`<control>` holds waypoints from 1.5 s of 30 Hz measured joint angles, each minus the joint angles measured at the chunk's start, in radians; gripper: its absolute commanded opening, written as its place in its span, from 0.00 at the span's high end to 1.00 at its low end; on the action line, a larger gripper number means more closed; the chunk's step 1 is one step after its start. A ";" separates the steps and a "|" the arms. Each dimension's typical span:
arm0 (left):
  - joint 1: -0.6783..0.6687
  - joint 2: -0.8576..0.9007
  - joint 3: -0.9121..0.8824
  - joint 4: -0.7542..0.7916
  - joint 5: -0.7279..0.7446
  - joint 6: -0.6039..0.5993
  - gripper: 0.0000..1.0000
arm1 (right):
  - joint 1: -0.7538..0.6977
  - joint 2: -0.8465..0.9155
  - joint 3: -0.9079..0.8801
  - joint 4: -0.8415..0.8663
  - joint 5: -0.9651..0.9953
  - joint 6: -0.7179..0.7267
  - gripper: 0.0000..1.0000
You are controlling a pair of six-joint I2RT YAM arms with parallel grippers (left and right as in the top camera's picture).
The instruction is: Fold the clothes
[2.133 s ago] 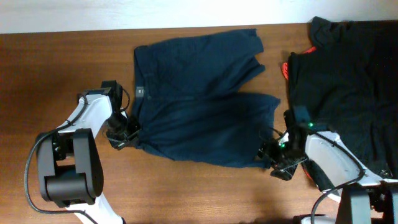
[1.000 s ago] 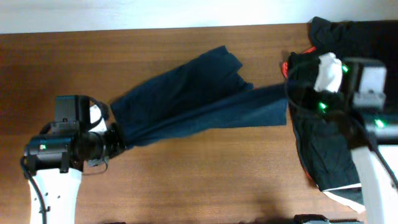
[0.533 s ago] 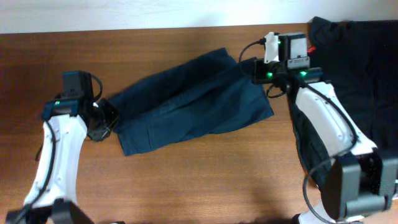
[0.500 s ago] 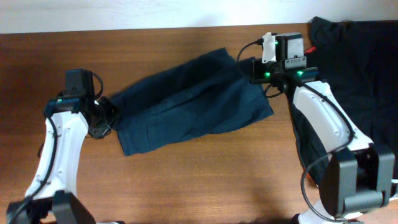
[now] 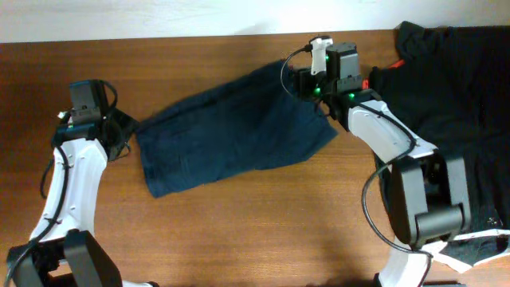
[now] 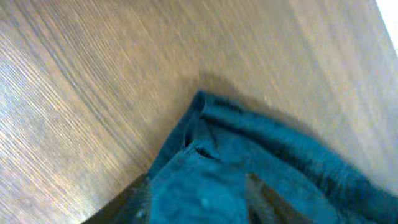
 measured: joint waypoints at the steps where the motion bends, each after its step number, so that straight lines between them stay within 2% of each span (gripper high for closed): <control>1: 0.010 0.000 0.000 0.002 -0.007 -0.001 0.48 | 0.000 0.009 0.000 -0.005 0.000 -0.002 0.01; 5: 0.029 0.000 0.000 -0.026 0.021 0.024 0.48 | -0.010 0.015 0.002 -0.084 0.005 -0.003 0.01; 12: -0.056 0.003 0.000 -0.108 0.141 0.227 0.48 | -0.089 0.016 0.006 -0.369 0.006 -0.002 0.01; 19: -0.172 0.166 0.000 -0.116 0.153 0.285 0.47 | -0.097 0.066 0.006 -0.434 -0.010 -0.054 0.11; 20: -0.185 0.187 0.000 -0.116 0.153 0.285 0.47 | -0.097 0.081 0.006 -0.437 -0.014 -0.061 0.16; 21: -0.201 0.213 0.000 -0.116 0.154 0.286 0.47 | -0.097 0.095 0.006 -0.439 -0.017 -0.063 0.28; 22: -0.215 0.235 0.000 -0.117 0.155 0.289 0.47 | -0.097 0.106 0.006 -0.439 -0.020 -0.066 0.46; 23: -0.219 0.243 0.000 -0.117 0.156 0.292 0.47 | -0.097 0.108 0.006 -0.438 -0.023 -0.069 0.77; 24: -0.223 0.258 0.000 -0.117 0.156 0.293 0.46 | -0.097 0.109 0.006 -0.443 -0.024 -0.067 0.96; 28: -0.223 0.271 0.000 -0.120 0.155 0.296 0.46 | -0.097 0.111 0.010 -0.516 -0.026 -0.069 0.96; 30: -0.223 0.271 0.000 -0.127 0.155 0.296 0.46 | -0.098 0.109 0.022 -0.620 -0.003 -0.053 0.96; 34: -0.223 0.272 0.000 -0.155 0.157 0.332 0.47 | -0.119 0.100 0.039 -0.973 0.145 0.107 0.96; 37: -0.224 0.272 0.002 -0.170 0.156 0.405 0.47 | -0.145 0.100 0.030 -1.079 0.203 0.149 0.96; 39: -0.224 0.272 0.019 -0.182 0.156 0.447 0.46 | -0.152 0.100 0.025 -1.113 0.226 0.166 0.91; 40: -0.223 0.272 0.041 -0.183 0.156 0.465 0.45 | -0.153 0.100 0.024 -1.120 0.232 0.180 0.78; 41: -0.221 0.270 0.066 -0.183 0.156 0.480 0.41 | -0.153 0.098 0.024 -1.120 0.233 0.189 0.59; 42: -0.218 0.265 0.082 -0.183 0.156 0.486 0.38 | -0.153 0.093 0.024 -1.118 0.237 0.191 0.21; 45: -0.192 0.235 0.119 -0.183 0.168 0.503 0.30 | -0.153 0.043 0.034 -1.122 0.244 0.204 0.21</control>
